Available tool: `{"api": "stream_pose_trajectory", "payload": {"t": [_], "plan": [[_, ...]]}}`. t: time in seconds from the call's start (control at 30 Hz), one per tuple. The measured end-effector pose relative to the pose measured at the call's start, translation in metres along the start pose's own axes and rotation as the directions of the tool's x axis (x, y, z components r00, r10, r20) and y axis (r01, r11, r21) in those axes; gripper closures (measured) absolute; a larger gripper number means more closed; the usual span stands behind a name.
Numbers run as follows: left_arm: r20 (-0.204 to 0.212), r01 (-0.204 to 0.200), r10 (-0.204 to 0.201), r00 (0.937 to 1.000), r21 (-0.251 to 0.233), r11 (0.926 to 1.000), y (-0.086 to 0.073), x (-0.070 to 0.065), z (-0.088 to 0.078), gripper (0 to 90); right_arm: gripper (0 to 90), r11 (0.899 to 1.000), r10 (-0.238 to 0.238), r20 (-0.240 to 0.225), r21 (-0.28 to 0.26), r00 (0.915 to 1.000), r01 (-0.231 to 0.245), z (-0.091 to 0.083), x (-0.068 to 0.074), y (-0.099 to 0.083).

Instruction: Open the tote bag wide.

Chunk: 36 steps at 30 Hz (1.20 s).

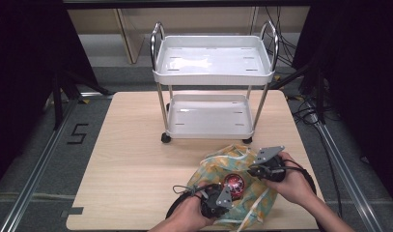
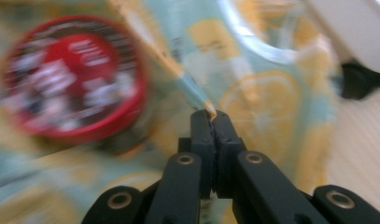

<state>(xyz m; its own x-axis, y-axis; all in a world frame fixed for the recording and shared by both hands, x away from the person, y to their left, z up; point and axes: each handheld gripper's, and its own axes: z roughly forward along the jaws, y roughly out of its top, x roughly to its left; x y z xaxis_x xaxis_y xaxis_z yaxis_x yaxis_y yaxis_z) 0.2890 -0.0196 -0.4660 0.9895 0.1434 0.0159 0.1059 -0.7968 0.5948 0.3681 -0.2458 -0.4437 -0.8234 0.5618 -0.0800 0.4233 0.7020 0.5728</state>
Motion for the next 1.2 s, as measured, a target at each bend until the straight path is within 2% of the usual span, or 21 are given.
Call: {"api": "stream_pose_trajectory", "payload": {"t": [0.03,0.13,0.17,0.2,0.27,0.33,0.4,0.47,0.5,0.53,0.57,0.67,0.7,0.77,0.8,0.83,0.93,0.97,1.07,1.1,1.2], "plan": [[0.003,-0.004,0.004,1.0,0.002,1.0,-0.001,-0.002,0.001,89.5,90.0,1.0,0.017,0.022,0.011,0.9996,-0.017,0.002,-0.004,0.001],[0.018,-0.022,0.021,0.9996,0.023,0.9995,-0.002,-0.006,0.003,89.5,90.0,1.0,0.007,0.065,0.013,0.9979,-0.008,0.016,-0.015,0.002],[0.023,-0.033,0.032,0.9992,0.036,0.9988,-0.003,-0.007,0.004,89.5,90.0,0.999,-0.025,0.095,0.031,0.9951,0.023,0.019,-0.02,0.002],[0.029,-0.043,0.041,0.9987,0.045,0.9981,-0.004,-0.008,0.004,89.5,90.0,0.998,0.042,0.065,0.045,0.997,-0.045,0.02,-0.019,0.004],[0.038,-0.042,0.04,0.9985,0.051,0.9978,-0.006,-0.009,0.005,89.5,90.0,0.999,-0.01,0.098,0.046,0.9951,0.006,0.027,-0.024,0.004],[0.045,-0.043,0.041,0.9982,0.052,0.9977,-0.007,-0.009,0.004,89.4,90.0,0.998,0.003,0.102,0.058,0.9948,-0.009,0.029,-0.025,0.004],[0.043,-0.044,0.042,0.9982,0.046,0.998,-0.008,-0.009,0.002,89.2,89.7,0.999,0.012,0.11,0.05,0.9939,-0.018,0.029,-0.025,0.004],[0.031,-0.003,0.003,0.9995,0.0,1.0,-0.007,-0.009,0.0,87.3,85.8,0.999,0.0,0.127,0.051,0.9918,-0.006,0.029,-0.025,0.003],[0.022,0.0,0.0,0.9998,-0.018,0.9998,-0.006,-0.008,-0.002,83.0,82.7,0.996,0.064,0.077,0.051,0.995,-0.068,0.026,-0.02,0.004],[0.017,-0.01,0.01,0.9998,-0.017,0.9998,-0.005,-0.007,-0.005,80.3,79.4,0.999,0.01,0.104,0.033,0.9946,-0.014,0.026,-0.021,0.003],[0.003,-0.023,0.023,0.9997,-0.031,0.9993,-0.003,-0.006,-0.009,75.1,69.5,1.0,0.014,0.108,0.007,0.9941,-0.015,0.02,-0.017,0.003],[-0.023,-0.044,0.043,0.9988,-0.067,0.9968,0.002,-0.002,-0.02,72.0,65.1,1.0,0.008,0.101,-0.017,0.9948,-0.007,0.01,-0.011,0.004],[-0.022,-0.036,0.035,0.9992,-0.085,0.9957,0.003,-0.002,-0.023,70.0,63.6,0.999,0.011,0.091,-0.048,0.9958,-0.006,0.004,-0.008,0.004],[-0.031,-0.033,0.03,0.9991,-0.123,0.9918,0.007,0.0,-0.03,67.9,63.2,0.996,-0.015,0.104,-0.087,0.9945,0.024,-0.009,-0.005,0.005],[-0.049,-0.033,0.026,0.9984,-0.146,0.9887,0.009,0.002,-0.034,67.0,63.1,0.996,-0.002,0.095,-0.086,0.9955,0.01,-0.017,-0.001,0.006],[-0.059,-0.038,0.029,0.9978,-0.156,0.9871,0.011,0.003,-0.036,65.9,63.1,0.994,-0.022,0.099,-0.105,0.9948,0.033,-0.025,0.0,0.007],[-0.091,-0.027,0.009,0.9958,-0.193,0.9809,0.014,0.008,-0.042,65.9,64.6,0.989,-0.019,0.099,-0.142,0.9949,0.033,-0.041,0.009,0.006],[-0.102,-0.046,0.027,0.9944,-0.183,0.982,0.015,0.011,-0.045,66.0,67.5,0.989,-0.025,0.1,-0.145,0.9947,0.04,-0.046,0.012,0.006],[-0.143,0.01,-0.044,0.9888,-0.231,0.9729,0.013,0.019,-0.044,67.7,75.4,0.987,-0.029,0.064,-0.154,0.9975,0.038,-0.054,0.021,-0.001],[-0.161,-0.004,-0.03,0.9865,-0.206,0.9785,0.011,0.023,-0.045,69.7,77.1,0.99,-0.038,0.055,-0.13,0.9978,0.045,-0.054,0.023,-0.004],[-0.204,0.055,-0.098,0.9741,-0.206,0.977,0.005,0.032,-0.042,75.1,78.0,0.996,-0.037,0.021,-0.077,0.9991,0.039,-0.047,0.027,-0.015]]}}
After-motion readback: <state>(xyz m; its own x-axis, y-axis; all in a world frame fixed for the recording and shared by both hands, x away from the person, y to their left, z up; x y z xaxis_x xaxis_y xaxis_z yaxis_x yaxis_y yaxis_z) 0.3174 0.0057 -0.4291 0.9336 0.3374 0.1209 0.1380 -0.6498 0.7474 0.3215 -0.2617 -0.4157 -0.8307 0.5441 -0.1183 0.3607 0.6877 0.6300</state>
